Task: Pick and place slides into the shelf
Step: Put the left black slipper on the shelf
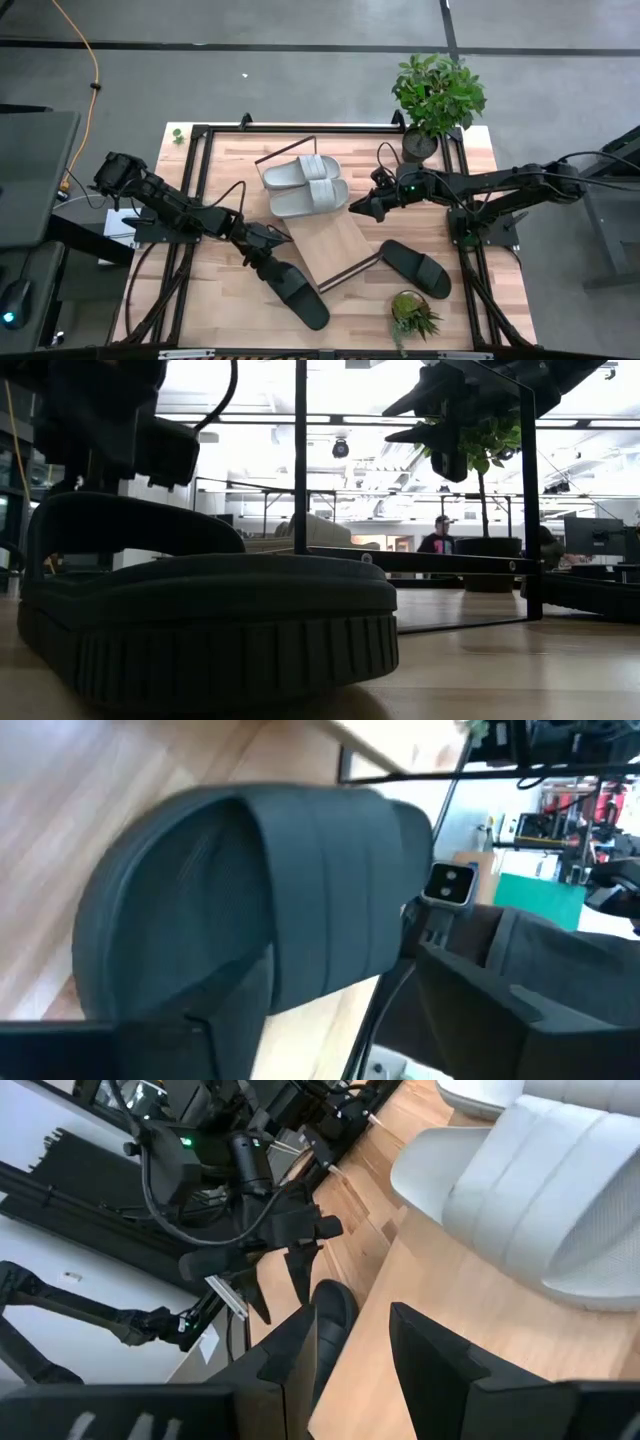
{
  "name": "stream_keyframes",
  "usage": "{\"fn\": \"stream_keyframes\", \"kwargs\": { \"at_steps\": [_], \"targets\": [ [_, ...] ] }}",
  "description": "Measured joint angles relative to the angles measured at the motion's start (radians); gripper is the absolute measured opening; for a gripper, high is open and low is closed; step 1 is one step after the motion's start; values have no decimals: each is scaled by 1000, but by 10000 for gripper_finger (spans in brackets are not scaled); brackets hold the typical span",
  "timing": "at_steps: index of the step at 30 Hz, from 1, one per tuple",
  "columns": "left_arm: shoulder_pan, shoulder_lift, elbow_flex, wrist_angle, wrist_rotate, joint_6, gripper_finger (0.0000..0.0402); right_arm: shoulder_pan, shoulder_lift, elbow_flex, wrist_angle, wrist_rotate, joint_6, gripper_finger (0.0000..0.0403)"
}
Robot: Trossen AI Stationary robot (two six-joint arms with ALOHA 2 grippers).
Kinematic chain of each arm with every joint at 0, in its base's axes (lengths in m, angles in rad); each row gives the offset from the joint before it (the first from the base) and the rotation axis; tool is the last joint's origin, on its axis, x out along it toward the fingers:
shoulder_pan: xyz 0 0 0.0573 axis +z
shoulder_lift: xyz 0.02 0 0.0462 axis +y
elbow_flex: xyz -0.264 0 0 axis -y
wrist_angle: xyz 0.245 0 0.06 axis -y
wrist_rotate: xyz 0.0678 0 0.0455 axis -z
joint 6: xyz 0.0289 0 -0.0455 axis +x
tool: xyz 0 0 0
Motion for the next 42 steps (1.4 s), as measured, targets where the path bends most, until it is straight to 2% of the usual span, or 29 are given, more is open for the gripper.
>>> {"fn": "stream_keyframes", "kwargs": {
  "at_steps": [4, 9, 26, 32, 42],
  "targets": [
    [1, 19, 0, 17, 7, -26, 269, 0, 0, 0, -1, 0, -3, 119],
    [1, 24, 0, 31, 7, -29, 281, 0, 0, 0, -6, 3, -8, 119],
    [0, 25, 0, 14, -20, -41, 253, 0, 0, 0, -24, 41, -27, 119],
    [1, 61, 9, 35, -18, -72, 253, 0, 0, 0, -28, 45, -30, 119],
    [1, 115, 61, 23, 13, -14, 249, 0, 0, 0, -48, 53, -30, 119]
  ]
}}
